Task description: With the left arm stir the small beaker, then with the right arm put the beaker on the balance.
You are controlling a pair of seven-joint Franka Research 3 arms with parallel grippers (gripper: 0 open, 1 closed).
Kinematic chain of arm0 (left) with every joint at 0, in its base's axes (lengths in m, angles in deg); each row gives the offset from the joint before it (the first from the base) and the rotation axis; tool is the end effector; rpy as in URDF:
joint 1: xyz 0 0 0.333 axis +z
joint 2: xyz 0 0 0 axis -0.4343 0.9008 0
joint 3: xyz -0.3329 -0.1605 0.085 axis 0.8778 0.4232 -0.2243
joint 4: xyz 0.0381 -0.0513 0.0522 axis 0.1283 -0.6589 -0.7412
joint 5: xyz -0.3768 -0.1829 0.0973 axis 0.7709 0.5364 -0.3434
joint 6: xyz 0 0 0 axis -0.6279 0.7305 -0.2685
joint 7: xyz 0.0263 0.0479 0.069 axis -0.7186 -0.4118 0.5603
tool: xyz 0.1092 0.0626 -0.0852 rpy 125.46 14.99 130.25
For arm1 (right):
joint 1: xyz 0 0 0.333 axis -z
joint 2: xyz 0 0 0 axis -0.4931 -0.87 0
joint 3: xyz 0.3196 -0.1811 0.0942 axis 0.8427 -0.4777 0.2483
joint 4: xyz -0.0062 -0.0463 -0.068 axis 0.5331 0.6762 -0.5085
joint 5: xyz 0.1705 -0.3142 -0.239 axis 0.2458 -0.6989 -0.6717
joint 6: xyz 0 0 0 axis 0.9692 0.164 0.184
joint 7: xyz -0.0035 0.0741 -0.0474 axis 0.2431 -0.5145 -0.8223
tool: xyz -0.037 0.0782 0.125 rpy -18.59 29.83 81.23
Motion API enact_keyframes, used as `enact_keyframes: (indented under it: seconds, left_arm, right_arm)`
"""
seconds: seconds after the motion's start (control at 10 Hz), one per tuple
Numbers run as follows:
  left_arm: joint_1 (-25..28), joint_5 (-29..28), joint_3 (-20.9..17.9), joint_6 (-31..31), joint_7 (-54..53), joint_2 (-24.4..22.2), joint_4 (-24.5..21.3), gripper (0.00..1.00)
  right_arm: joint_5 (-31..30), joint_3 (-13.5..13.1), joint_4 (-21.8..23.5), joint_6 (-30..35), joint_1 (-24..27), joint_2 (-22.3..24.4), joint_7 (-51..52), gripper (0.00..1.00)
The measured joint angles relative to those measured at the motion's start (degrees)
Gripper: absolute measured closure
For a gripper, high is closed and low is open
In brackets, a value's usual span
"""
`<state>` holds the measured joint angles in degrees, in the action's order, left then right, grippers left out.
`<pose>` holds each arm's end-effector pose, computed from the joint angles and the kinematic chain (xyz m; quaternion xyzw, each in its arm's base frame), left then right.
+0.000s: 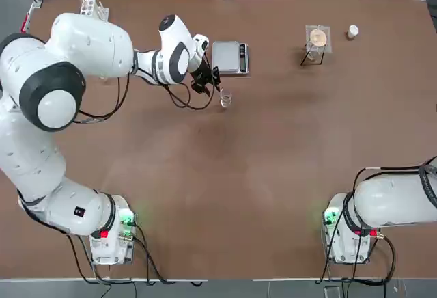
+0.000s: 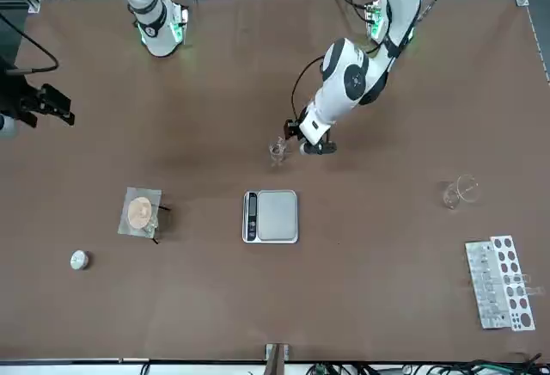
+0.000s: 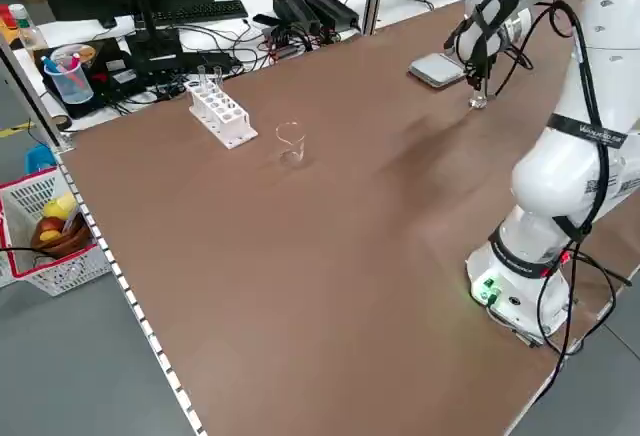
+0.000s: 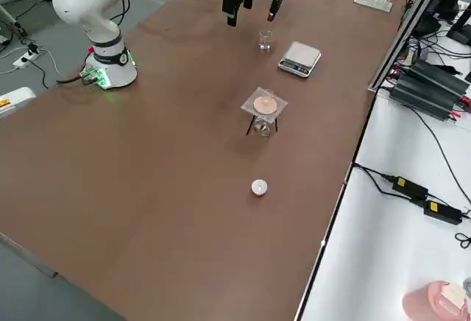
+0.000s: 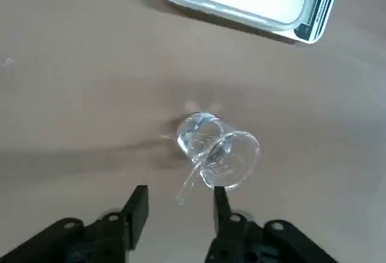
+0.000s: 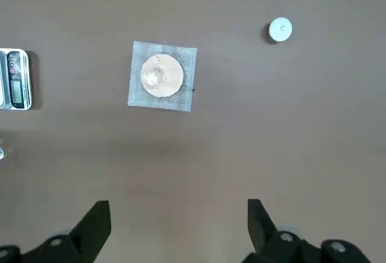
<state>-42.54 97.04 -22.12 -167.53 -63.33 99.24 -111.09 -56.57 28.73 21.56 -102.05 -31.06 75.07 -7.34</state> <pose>0.4676 -0.4428 0.2450 0.9711 0.0750 -0.0620 0.2177 0.5915 -0.0114 0.6383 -0.9998 -0.0128 0.0150 0.0104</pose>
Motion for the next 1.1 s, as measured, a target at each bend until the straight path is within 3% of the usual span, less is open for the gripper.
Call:
enact_keyframes:
  seconds: [0.7, 1.1]
  left_arm:
    - [-0.06, 0.0, 0.05, -0.16, 0.0, 0.27, 0.26, 0.62]
    - [-0.07, 0.0, 0.06, -0.19, 0.02, 0.56, 0.93, 0.62]
  right_arm:
    - [0.0, -0.05, 0.0, 0.0, 0.03, 0.0, 0.0, 0.0]
    - [0.0, -0.16, 0.0, 0.0, 0.37, 0.0, 0.02, 0.0]
